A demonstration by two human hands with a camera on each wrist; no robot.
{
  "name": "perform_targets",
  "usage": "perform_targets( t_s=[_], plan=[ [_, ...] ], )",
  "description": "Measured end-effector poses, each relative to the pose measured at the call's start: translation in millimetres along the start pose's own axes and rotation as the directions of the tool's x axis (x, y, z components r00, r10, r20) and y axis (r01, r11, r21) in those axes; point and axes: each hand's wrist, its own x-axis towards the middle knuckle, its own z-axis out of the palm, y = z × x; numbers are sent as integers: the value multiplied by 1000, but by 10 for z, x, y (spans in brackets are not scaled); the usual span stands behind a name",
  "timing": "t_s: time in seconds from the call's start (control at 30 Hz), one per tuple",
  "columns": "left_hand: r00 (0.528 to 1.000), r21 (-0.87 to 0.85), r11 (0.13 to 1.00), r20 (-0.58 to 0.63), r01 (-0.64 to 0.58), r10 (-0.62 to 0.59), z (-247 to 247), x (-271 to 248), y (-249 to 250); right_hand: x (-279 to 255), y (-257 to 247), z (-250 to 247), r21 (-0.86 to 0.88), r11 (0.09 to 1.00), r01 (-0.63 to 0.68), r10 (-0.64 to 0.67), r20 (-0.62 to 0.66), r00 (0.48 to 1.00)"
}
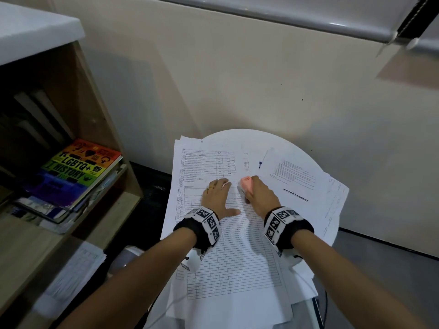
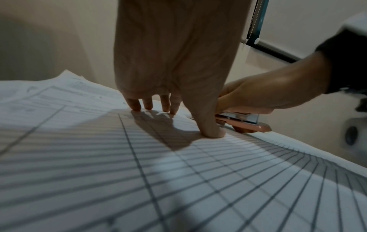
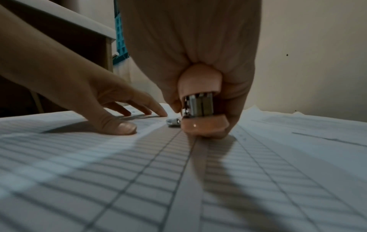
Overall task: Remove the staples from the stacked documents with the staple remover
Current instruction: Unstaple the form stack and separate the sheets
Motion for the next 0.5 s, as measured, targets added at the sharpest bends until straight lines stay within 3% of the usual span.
perform_targets(
  t_s=[0.33, 0.5],
  plan=[
    [1000, 30, 999, 29, -11, 11, 8, -1, -19, 119, -237, 59, -34, 995, -92, 91, -17, 996],
    [999, 43, 999, 36, -13, 11, 4, 3, -8, 103, -210, 88, -311, 950, 30, -51, -61, 997]
  ],
)
